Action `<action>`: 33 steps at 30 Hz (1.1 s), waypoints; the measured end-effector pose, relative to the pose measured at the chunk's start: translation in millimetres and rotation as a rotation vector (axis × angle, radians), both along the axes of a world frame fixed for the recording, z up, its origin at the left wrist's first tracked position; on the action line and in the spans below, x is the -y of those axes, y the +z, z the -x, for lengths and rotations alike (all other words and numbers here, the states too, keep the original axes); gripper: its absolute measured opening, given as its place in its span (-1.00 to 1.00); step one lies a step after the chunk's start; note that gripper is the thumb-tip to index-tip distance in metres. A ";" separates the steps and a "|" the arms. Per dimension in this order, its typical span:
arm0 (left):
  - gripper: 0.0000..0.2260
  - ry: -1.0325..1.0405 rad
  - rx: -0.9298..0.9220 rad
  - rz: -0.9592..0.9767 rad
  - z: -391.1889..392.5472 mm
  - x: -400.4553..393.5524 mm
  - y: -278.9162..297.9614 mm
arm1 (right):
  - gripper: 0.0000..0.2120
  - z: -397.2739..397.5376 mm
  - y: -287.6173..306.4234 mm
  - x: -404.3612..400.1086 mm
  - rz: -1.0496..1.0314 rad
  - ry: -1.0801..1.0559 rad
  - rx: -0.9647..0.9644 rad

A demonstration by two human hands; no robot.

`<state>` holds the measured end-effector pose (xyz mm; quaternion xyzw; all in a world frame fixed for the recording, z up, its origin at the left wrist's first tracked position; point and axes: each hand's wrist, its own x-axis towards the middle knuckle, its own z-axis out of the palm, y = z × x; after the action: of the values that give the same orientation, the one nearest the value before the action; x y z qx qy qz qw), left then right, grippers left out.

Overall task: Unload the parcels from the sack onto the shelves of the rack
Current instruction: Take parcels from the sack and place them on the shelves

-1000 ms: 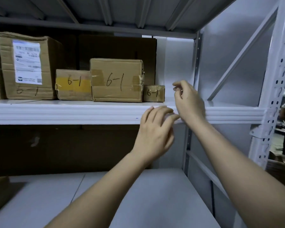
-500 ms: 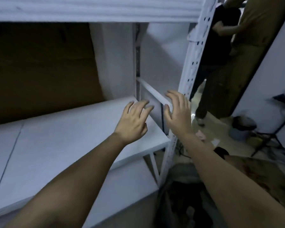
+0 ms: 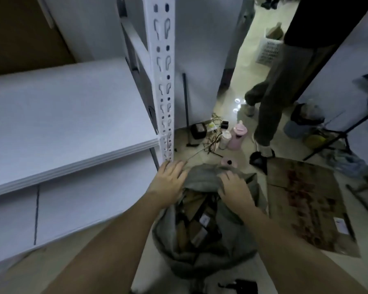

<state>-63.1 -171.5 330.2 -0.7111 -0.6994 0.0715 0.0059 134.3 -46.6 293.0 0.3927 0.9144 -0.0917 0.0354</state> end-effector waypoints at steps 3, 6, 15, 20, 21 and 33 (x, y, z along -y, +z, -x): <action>-0.41 0.069 0.043 0.161 -22.3 -5.5 -34.3 | -0.67 -26.5 -32.9 -11.3 0.165 0.022 0.197; -0.39 0.140 0.035 0.318 -29.0 -7.7 -74.7 | -0.65 -38.2 -66.6 -15.5 0.333 0.034 0.404; -0.63 0.243 0.165 0.724 -39.4 -18.3 -209.9 | -0.61 -35.7 -203.8 0.1 0.722 -0.011 0.515; -0.73 0.049 0.187 0.827 -54.7 -27.5 -294.5 | -0.62 -11.1 -286.5 7.3 0.839 -0.055 0.465; -0.75 0.040 0.177 0.867 -57.7 -29.4 -307.9 | -0.63 -6.7 -304.6 9.0 0.856 -0.069 0.450; -0.51 -0.073 -0.127 0.733 -28.0 -18.4 -454.5 | -0.50 43.1 -443.0 34.0 0.749 0.058 0.436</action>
<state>-35.1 -153.2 -124.3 -0.6846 -0.5998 0.3608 -0.2032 91.2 -80.6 -150.1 0.3369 0.7998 -0.3312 0.3703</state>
